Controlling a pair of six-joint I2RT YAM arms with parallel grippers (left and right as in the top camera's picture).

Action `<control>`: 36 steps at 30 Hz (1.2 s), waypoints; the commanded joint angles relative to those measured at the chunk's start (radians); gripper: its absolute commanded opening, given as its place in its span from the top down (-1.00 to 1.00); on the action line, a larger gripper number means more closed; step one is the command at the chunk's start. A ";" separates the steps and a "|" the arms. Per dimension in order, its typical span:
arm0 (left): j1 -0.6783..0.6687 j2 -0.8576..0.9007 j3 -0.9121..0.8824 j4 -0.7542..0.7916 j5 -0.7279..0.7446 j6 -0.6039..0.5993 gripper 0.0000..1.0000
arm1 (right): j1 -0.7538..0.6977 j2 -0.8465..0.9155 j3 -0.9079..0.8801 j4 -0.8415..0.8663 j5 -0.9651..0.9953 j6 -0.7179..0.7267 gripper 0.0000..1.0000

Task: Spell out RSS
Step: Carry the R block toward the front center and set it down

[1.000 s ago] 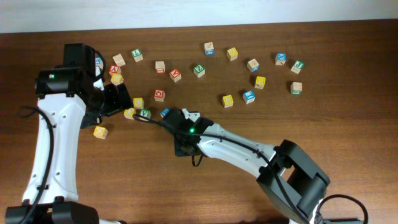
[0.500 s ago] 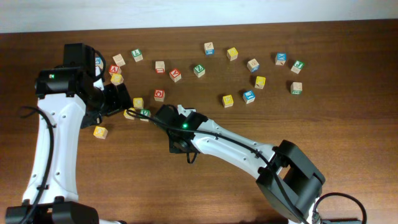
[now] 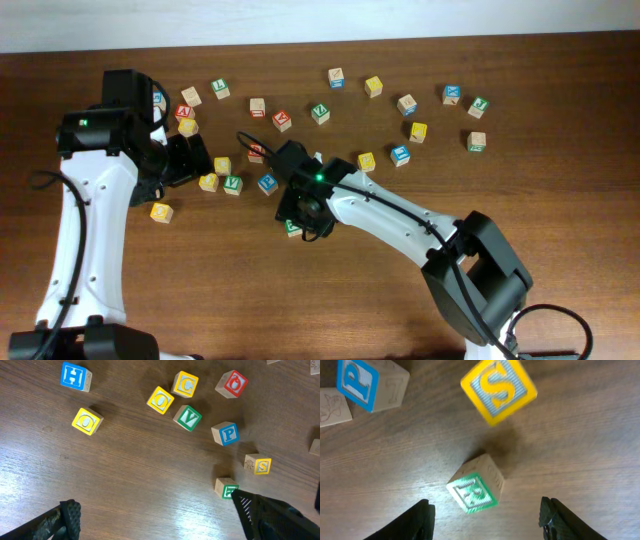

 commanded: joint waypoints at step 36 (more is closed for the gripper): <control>0.002 -0.002 0.005 0.000 0.010 0.008 -0.98 | 0.028 0.072 0.013 -0.094 -0.111 -0.498 0.49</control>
